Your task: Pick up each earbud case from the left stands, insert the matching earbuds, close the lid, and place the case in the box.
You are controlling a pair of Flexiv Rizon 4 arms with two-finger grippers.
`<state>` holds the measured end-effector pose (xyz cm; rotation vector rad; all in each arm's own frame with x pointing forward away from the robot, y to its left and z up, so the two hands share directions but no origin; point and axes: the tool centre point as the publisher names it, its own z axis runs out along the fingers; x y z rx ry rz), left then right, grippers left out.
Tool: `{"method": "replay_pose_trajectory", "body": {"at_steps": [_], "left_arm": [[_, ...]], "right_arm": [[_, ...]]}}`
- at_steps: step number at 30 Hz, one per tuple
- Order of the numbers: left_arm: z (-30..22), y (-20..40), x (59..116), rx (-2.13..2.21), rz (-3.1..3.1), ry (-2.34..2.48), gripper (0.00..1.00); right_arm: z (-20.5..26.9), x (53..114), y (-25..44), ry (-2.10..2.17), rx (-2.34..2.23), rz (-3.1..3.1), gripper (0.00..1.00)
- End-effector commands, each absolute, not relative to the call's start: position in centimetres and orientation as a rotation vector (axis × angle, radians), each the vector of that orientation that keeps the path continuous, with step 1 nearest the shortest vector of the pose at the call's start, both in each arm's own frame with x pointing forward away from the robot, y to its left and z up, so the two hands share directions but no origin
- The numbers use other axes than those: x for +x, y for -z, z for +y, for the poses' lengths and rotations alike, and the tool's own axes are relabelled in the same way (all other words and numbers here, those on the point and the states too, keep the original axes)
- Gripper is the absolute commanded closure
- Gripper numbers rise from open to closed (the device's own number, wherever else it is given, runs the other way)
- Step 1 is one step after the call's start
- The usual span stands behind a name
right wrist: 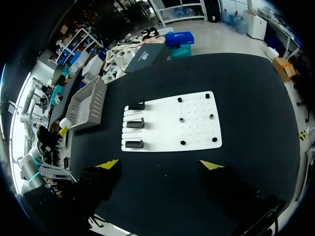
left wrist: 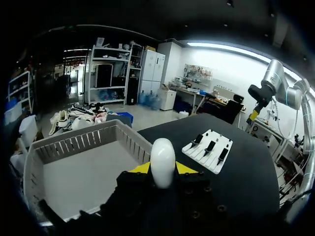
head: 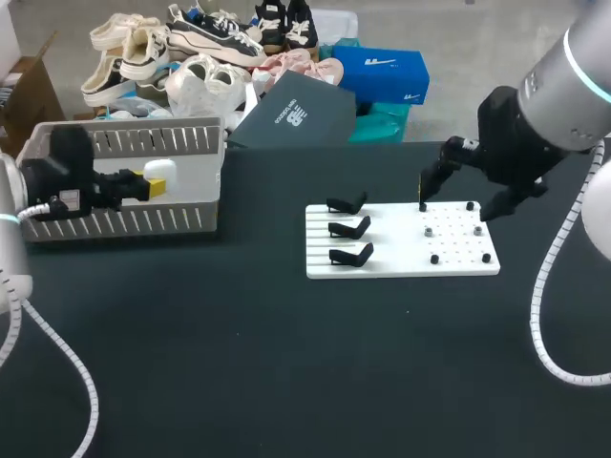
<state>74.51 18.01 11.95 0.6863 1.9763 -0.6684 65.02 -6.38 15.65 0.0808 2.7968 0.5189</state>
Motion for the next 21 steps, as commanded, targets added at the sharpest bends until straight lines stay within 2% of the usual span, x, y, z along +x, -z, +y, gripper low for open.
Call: {"method": "replay_pose_trajectory", "body": {"at_steps": [1,9,11,14,16,17,18,21], "left_arm": [[17.6,-11.5,77.6,0.580,2.068,0.505,1.00],[17.0,-10.2,80.8,0.586,2.127,0.504,1.00],[16.7,-9.6,81.2,0.600,2.158,0.501,0.90],[16.5,-8.6,81.3,0.614,2.179,0.504,0.82],[16.5,-8.0,81.1,0.626,2.191,0.511,0.52],[16.6,-7.7,81.0,0.627,2.192,0.516,0.13],[16.7,-7.6,80.8,0.625,2.192,0.517,0.00],[16.9,-7.4,80.4,0.629,2.186,0.514,0.00]], "right_arm": [[-6.5,64.7,-15.6,-0.504,0.098,2.736,0.00],[-6.5,64.7,-15.6,-0.504,0.098,2.736,0.00],[-6.5,64.7,-15.6,-0.504,0.098,2.736,0.00],[-6.5,64.7,-15.6,-0.504,0.098,2.736,0.00],[-6.5,64.7,-15.6,-0.504,0.098,2.736,0.00],[-6.5,64.7,-15.6,-0.504,0.098,2.736,0.00],[-6.5,64.7,-15.6,-0.504,0.098,2.736,0.00],[-6.5,64.7,-15.6,-0.504,0.098,2.736,0.00]]}}
